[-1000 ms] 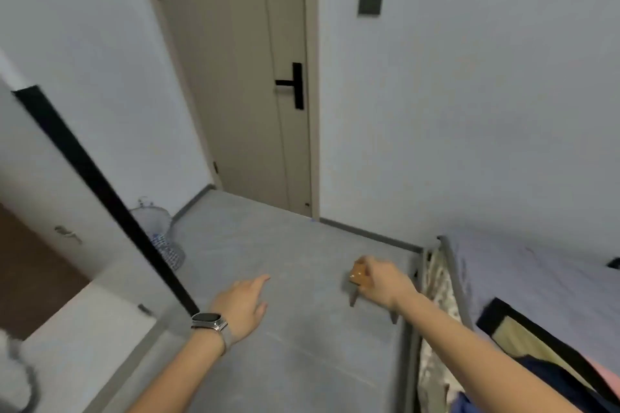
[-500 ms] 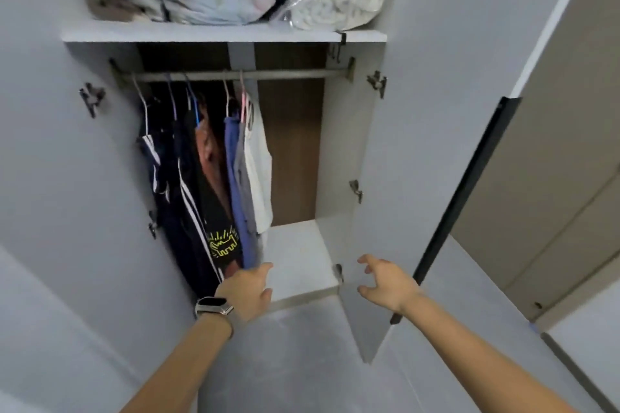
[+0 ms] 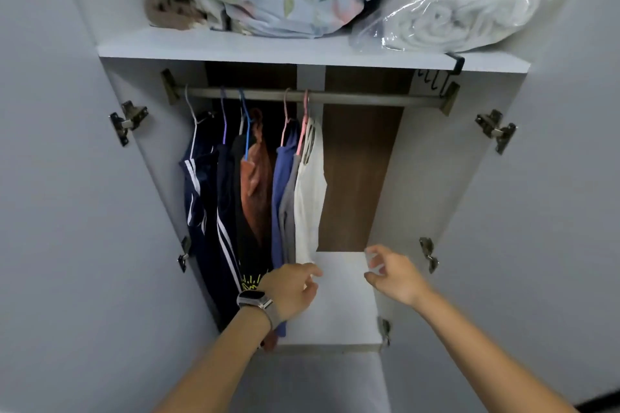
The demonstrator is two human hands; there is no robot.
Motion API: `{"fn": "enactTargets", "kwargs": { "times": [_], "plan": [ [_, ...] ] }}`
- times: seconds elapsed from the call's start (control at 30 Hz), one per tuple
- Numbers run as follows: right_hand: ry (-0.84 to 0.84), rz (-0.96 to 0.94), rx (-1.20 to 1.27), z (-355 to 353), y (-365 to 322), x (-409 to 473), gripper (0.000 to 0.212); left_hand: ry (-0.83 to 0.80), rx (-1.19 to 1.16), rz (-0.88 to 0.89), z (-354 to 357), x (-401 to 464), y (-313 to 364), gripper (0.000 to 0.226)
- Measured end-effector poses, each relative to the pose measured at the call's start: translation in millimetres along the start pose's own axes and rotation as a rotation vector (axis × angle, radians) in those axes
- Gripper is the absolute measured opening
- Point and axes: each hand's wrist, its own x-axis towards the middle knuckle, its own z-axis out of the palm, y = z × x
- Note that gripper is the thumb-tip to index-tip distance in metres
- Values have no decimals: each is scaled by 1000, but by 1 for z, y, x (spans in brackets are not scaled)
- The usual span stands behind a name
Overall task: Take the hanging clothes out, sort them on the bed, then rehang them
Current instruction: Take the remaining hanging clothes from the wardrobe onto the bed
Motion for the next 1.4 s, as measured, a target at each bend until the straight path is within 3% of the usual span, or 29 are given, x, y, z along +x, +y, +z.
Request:
{"fn": "enactTargets", "kwargs": {
  "times": [0.1, 0.3, 0.57, 0.63, 0.77, 0.87, 0.97, 1.07, 1.17, 1.3, 1.4],
  "plan": [
    [5, -42, 80, -10, -23, 55, 39, 106, -162, -33, -21, 33, -15, 27],
    [-103, -108, 203, 18, -86, 151, 36, 144, -329, -200, -63, 85, -60, 29],
    [263, 35, 591, 13, -146, 250, 38, 212, -487, -172, -98, 163, -101, 30],
    [250, 67, 631, 15, -154, 264, 45, 202, -520, -159, -98, 176, -104, 30],
    [124, 159, 755, 18, -161, 281, 47, 186, -585, -160, -99, 186, -107, 28],
    [113, 233, 879, 21, -158, 289, 36, 197, -629, -177, -102, 195, -111, 28],
    [214, 286, 995, 16, -152, 294, 29, 229, -692, -182, -106, 203, -109, 26],
    [330, 337, 1005, 5, -142, 297, 41, 222, -750, -159, -106, 209, -102, 25],
    [349, 303, 1076, -4, -131, 294, 55, 185, -783, -118, -104, 212, -92, 26],
    [318, 239, 1087, -22, -121, 280, 31, 159, -895, -55, -100, 216, -76, 29],
    [278, 215, 1081, -32, -108, 253, 40, 136, -923, -21, -95, 221, -63, 30]
  ]
}}
